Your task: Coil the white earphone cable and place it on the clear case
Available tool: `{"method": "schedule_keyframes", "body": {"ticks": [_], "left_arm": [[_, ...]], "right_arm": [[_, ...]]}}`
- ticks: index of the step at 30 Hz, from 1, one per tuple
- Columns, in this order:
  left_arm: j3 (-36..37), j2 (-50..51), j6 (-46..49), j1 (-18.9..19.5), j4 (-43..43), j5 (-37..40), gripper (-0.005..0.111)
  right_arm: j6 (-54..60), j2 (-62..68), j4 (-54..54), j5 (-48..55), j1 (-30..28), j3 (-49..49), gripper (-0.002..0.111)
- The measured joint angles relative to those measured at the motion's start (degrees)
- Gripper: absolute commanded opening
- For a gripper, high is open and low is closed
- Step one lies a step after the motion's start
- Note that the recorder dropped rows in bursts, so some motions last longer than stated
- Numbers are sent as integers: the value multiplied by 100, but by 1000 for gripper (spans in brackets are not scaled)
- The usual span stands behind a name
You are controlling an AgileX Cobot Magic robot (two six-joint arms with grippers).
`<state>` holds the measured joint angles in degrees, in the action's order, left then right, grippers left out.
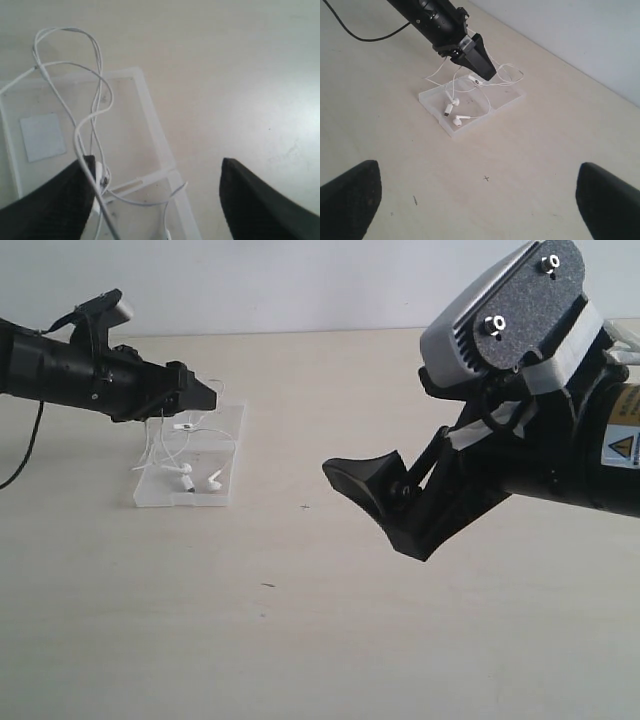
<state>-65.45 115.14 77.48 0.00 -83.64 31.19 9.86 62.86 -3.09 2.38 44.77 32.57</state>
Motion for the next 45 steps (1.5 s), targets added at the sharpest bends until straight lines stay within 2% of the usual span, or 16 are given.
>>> {"method": "schedule_keyframes", "body": {"ticks": [13,22,29,38,45], "left_arm": [[-36,-158,-1546,-17,1757,-11,68],[-511,-158,-2575,-633,2830,-140,68],[-751,-158,-3783,-745,4167,-209,68],[-761,-158,-4512,-745,5320,175,68],[-990,-168,-5470,-745,6546,726,68]], "right_arm": [[0,0,0,0,0,0,105],[0,0,0,101,0,0,105],[0,0,0,133,0,0,105],[0,0,0,142,0,0,105],[0,0,0,142,0,0,105]]}}
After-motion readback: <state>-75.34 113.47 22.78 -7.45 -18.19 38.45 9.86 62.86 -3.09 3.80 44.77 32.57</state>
